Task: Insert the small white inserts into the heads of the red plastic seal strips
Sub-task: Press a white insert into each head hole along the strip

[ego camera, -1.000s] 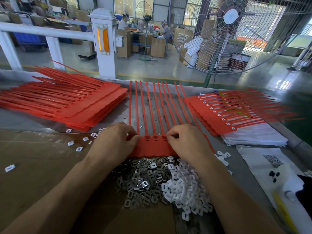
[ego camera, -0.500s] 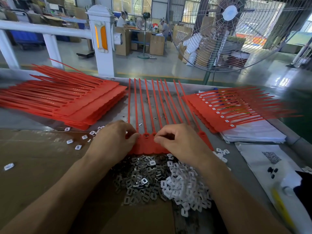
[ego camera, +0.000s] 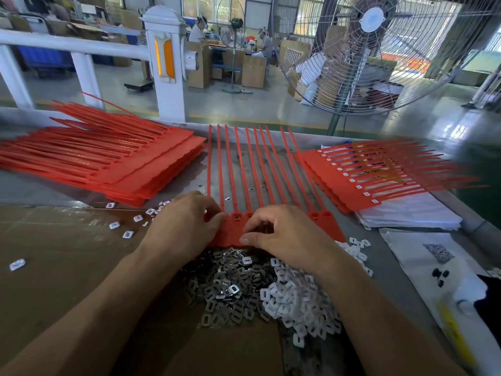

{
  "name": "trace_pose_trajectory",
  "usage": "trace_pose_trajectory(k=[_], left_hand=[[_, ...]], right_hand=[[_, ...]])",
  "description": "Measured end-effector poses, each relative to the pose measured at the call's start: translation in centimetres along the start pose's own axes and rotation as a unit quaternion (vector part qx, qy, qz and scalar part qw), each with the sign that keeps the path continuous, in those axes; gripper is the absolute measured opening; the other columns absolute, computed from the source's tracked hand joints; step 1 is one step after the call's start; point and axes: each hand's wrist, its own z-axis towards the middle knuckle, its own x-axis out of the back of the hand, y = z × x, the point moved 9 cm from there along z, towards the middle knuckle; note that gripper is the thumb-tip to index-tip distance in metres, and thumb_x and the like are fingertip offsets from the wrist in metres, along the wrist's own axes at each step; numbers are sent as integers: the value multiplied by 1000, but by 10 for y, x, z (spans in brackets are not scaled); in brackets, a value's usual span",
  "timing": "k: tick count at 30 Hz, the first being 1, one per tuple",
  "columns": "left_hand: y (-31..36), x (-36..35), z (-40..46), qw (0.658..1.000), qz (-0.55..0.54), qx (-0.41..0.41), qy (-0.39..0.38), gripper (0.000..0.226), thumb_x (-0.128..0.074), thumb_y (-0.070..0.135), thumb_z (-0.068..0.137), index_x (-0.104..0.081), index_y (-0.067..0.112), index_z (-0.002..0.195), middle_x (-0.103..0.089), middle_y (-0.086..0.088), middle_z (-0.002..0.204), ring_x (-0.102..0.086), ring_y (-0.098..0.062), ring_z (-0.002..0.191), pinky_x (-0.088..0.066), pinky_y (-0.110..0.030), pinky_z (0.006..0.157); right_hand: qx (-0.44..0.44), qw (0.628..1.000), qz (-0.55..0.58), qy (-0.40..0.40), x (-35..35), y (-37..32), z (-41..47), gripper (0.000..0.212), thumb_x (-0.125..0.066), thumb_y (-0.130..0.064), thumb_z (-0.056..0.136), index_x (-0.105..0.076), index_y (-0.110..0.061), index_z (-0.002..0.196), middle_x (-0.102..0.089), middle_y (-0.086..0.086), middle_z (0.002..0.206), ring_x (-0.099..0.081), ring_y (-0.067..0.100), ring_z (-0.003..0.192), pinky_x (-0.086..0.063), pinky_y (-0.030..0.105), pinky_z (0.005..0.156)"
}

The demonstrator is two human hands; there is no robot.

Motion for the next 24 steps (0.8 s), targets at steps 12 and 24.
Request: trace_pose_trajectory(k=[12,24], left_hand=[[1,-2,1,1000,9,-8,6,16,-66,42,91,-75,29,96,-63,12,96,-59,-11,91,-48,-32,82],[0,-1,1,1000,8,1,0,18,-64,44,92,-74,31,98,-62,14,100,-58,-10,93,-50,-34,84]], right_hand=[[-10,999,-17,40,4,5,1,12,-78,-46,87,-75,-35,90,-70,-20,87,-63,-4,81,-51,23,74],[-18,999,-22,42,3,10,2,19,-73,-51,91,-76,-32,94,-70,-20,84,-63,-5,80,-46,22,70]])
